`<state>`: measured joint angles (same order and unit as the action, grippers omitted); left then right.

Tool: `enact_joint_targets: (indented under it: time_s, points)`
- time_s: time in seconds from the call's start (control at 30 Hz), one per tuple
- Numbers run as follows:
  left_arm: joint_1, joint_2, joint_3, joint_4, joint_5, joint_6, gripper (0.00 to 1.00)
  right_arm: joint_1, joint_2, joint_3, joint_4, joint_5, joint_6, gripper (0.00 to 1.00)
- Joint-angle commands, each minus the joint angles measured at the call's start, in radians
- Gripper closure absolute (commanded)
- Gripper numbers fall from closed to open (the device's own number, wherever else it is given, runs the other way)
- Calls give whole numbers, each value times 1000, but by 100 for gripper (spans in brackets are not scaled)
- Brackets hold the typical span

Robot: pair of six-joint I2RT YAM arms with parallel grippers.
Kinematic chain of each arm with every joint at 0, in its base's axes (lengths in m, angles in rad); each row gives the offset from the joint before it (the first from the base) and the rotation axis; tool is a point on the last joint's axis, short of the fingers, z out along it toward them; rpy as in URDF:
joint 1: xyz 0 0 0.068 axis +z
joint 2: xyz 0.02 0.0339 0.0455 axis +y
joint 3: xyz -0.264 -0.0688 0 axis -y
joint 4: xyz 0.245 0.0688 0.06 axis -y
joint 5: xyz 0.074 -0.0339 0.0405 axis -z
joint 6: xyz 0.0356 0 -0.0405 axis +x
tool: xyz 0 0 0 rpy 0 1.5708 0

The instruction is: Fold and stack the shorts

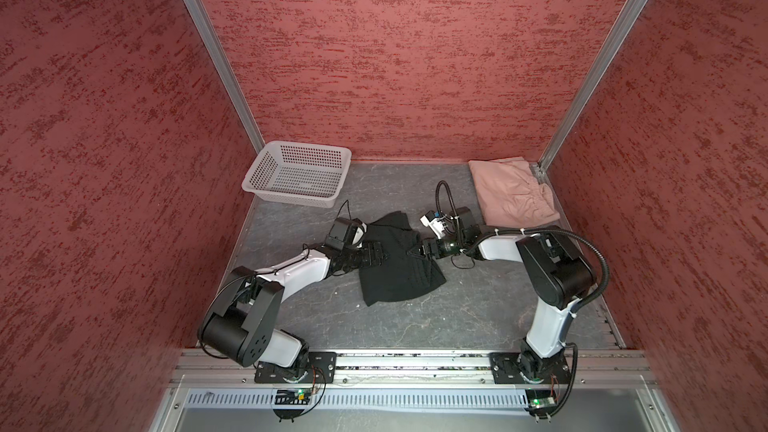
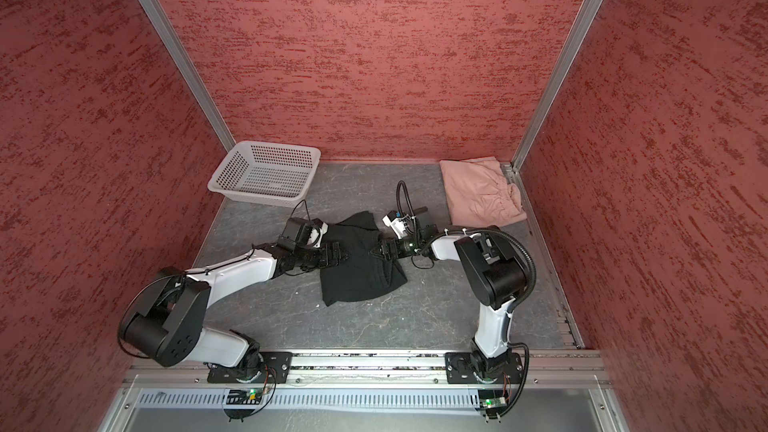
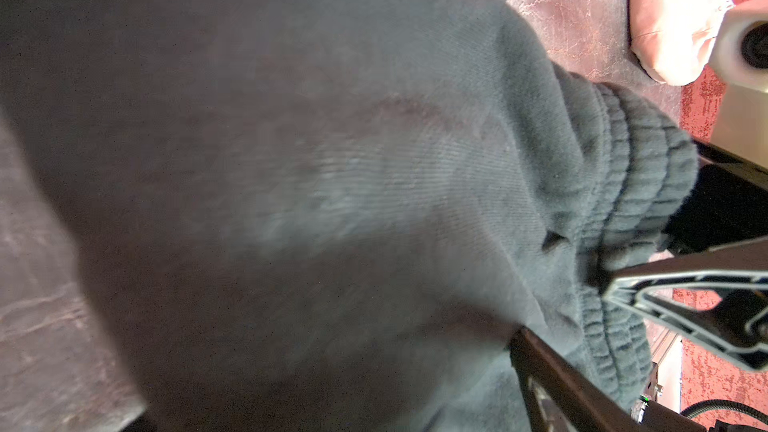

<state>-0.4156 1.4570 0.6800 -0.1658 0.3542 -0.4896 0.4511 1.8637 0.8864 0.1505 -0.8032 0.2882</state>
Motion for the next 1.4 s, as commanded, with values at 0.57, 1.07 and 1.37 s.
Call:
enact_joint_targets:
  time_s: [0.57, 1.07, 1.37]
  points:
    - [-4, -42, 17, -52, -32, 28, 2, 98, -33, 40, -75, 175, 196, 100]
    - [90, -205, 39, -202, -37, 75, 2, -99, -132, 422, -565, 102, -99, 100]
    - [100, -217, 65, -249, -29, 88, 2, -369, -10, 827, -940, -33, -405, 100]
